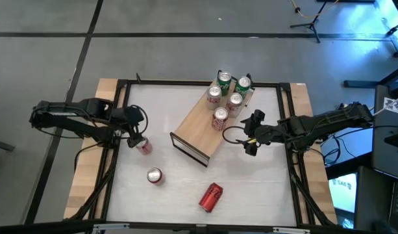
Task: Place canned beverage on shelf
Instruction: Put the red-white soda can on the shelf aligned with the other red-white soda can
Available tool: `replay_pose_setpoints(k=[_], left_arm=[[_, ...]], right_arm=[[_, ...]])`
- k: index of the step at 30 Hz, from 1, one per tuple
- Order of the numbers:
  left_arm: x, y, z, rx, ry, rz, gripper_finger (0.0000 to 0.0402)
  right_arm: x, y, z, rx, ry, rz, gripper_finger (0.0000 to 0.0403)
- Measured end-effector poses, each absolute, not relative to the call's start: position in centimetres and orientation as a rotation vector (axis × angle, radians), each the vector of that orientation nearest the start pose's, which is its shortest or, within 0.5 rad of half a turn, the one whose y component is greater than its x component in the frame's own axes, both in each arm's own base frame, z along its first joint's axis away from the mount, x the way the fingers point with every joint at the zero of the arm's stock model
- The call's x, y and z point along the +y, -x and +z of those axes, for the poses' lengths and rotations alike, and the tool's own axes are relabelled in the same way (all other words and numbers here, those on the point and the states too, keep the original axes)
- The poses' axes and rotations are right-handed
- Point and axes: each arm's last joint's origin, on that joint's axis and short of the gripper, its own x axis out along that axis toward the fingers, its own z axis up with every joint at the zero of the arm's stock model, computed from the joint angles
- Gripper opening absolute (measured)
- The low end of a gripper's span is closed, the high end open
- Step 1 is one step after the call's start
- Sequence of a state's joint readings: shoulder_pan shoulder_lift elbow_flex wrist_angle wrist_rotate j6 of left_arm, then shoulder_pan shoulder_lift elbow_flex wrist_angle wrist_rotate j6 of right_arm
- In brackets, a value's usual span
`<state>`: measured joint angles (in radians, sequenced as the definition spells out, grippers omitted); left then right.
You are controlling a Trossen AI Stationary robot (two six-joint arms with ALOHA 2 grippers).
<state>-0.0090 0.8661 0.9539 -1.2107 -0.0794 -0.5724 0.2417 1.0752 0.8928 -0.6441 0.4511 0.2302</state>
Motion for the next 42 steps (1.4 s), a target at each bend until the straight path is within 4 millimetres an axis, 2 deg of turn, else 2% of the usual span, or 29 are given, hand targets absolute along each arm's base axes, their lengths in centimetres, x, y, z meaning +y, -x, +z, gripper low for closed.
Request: replay_pose_setpoints(k=[11, 17, 38, 42], left_arm=[[-1.4, -13.0, 29.5, 1.149, 0.376, 0.297, 0.0393], [-2.0, -13.8, 28.7, 1.236, 0.293, 0.273, 0.0393], [-2.2, -15.8, 26.9, 1.393, 0.113, 0.224, 0.0393], [-1.9, -15.8, 25.7, 1.444, 0.109, 0.236, 0.0393]], right_arm=[[3.8, -20.7, 28.1, 0.748, 0.063, -0.284, 0.0388], [3.8, -20.7, 28.2, 0.745, 0.062, -0.284, 0.0388], [3.8, -20.8, 28.2, 0.734, 0.057, -0.283, 0.0388], [3.8, -20.8, 28.2, 0.734, 0.057, -0.283, 0.0388]])
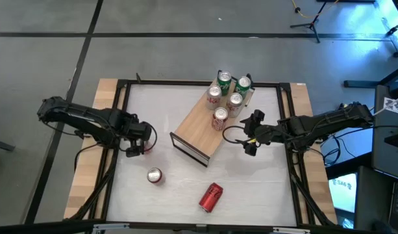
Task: Place canned beverage on shelf
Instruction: Put the red-white soda can on the shelf aligned with the other red-white soda can
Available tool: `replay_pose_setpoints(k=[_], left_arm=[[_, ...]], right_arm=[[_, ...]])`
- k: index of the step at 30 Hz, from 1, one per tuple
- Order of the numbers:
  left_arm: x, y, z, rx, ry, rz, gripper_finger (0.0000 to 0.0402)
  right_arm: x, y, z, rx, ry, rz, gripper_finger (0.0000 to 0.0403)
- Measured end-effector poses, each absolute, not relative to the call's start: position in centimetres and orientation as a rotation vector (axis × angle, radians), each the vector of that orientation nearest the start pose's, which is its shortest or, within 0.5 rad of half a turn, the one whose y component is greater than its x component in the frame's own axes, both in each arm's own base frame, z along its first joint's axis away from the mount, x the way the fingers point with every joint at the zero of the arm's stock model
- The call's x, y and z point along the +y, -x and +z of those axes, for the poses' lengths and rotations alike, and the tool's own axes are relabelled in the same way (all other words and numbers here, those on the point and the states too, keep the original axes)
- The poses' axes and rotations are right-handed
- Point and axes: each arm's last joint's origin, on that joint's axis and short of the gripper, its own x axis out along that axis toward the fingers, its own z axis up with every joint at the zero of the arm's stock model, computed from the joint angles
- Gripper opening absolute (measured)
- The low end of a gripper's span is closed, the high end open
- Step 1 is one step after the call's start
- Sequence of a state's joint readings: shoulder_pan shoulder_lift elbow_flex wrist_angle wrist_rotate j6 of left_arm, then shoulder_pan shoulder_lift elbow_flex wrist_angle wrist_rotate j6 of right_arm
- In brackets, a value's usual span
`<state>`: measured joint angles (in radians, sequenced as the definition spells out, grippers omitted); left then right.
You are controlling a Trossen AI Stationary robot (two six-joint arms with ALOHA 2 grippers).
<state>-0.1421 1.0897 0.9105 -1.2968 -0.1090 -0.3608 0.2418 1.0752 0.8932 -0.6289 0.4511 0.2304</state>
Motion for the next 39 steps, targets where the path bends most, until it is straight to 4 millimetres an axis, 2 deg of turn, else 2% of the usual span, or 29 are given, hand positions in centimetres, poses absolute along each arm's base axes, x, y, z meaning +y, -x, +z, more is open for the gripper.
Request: replay_pose_setpoints(k=[4, 13, 39], left_arm=[[-1.8, -15.7, 24.5, 1.466, 0.129, 0.223, 0.0393], [-1.9, -15.8, 23.7, 1.45, 0.088, 0.187, 0.0393], [-1.8, -16.4, 23.6, 1.381, 0.088, 0.241, 0.0393]], right_arm=[[3.8, -20.8, 28.2, 0.734, 0.057, -0.283, 0.0388], [3.8, -20.8, 28.2, 0.734, 0.057, -0.283, 0.0388], [3.8, -20.8, 28.2, 0.734, 0.058, -0.283, 0.0388]])
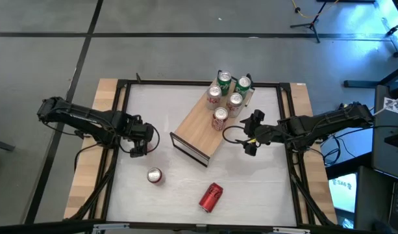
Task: Place canned beverage on shelf
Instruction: Put the red-white soda can on the shelf aligned with the other red-white soda can
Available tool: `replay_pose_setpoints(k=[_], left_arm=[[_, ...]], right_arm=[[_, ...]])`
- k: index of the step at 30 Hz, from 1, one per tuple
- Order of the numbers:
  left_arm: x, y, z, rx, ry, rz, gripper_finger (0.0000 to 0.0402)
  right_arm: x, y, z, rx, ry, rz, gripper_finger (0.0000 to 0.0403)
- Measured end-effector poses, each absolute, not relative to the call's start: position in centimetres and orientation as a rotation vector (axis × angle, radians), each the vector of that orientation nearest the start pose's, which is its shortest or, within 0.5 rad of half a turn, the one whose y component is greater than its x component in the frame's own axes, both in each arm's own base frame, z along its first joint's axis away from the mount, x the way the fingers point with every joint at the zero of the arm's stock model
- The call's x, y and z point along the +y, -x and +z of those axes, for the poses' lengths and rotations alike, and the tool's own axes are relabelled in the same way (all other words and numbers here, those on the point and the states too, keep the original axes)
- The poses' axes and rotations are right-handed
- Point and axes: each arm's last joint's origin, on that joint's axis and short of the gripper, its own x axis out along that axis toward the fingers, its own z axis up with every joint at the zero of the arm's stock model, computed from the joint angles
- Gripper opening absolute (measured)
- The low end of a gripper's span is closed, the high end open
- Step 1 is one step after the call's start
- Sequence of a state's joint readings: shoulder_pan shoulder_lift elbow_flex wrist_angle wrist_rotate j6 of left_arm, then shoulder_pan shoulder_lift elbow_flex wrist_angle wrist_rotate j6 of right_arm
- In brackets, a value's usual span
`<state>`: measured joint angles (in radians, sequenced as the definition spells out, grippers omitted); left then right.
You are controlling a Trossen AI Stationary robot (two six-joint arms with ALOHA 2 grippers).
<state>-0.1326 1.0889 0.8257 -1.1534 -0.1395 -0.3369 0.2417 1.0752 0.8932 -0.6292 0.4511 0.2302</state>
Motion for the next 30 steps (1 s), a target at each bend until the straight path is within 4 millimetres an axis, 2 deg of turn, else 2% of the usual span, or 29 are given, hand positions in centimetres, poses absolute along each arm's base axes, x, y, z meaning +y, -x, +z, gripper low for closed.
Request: replay_pose_setpoints(k=[7, 25, 30], left_arm=[[-1.84, -16.34, 23.62, 1.389, 0.104, 0.223, 0.0381], [-1.85, -16.32, 23.64, 1.392, 0.109, 0.217, 0.0292], [-1.85, -16.32, 23.64, 1.392, 0.108, 0.218, 0.0283]], right_arm=[[3.82, -20.78, 28.24, 0.734, 0.058, -0.283, 0.0388], [3.82, -20.78, 28.24, 0.734, 0.058, -0.283, 0.0388], [3.82, -20.78, 28.24, 0.734, 0.058, -0.283, 0.0388]])
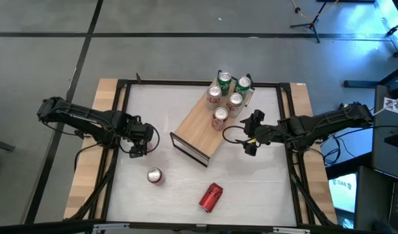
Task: Place canned beverage on shelf
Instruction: Put the red-white soda can on the shelf aligned with the other red-white soda can
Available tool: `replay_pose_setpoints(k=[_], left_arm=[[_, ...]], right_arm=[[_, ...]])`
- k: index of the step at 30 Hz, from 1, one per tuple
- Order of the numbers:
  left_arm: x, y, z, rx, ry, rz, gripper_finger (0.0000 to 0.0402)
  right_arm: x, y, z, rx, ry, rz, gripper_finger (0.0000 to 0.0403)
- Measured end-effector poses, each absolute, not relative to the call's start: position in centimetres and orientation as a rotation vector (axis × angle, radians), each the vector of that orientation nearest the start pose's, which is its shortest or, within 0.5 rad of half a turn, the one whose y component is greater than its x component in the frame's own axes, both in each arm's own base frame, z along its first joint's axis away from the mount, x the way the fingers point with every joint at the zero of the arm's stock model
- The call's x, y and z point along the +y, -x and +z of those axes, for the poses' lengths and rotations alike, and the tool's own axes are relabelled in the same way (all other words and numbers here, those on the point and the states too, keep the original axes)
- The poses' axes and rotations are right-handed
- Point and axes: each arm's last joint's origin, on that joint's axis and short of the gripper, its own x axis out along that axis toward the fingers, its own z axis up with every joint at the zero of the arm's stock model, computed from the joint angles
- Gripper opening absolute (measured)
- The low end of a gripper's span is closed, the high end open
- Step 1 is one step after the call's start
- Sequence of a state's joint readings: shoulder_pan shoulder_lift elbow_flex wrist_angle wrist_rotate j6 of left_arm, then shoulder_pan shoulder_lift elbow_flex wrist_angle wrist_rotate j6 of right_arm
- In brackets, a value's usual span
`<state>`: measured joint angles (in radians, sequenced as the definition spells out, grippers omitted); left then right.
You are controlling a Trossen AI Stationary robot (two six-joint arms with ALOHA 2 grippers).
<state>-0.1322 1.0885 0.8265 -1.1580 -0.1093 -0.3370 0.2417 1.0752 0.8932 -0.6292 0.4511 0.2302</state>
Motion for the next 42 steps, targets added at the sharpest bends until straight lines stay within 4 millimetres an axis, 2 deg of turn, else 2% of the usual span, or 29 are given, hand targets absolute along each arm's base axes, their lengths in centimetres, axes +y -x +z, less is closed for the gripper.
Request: replay_pose_setpoints(k=[15, 29, 42], left_arm=[[-1.9, -16.4, 24.0, 1.386, 0.11, 0.217, 0.028], [-0.9, -16.9, 27.4, 1.327, 0.156, 0.255, 0.028], [0.1, -16.9, 32.8, 1.261, 0.154, 0.334, 0.0279]], right_arm=[[3.8, -20.8, 28.2, 0.734, 0.058, -0.283, 0.0388], [3.8, -20.8, 28.2, 0.734, 0.058, -0.284, 0.0388], [3.8, -20.8, 28.2, 0.735, 0.059, -0.283, 0.0388]])
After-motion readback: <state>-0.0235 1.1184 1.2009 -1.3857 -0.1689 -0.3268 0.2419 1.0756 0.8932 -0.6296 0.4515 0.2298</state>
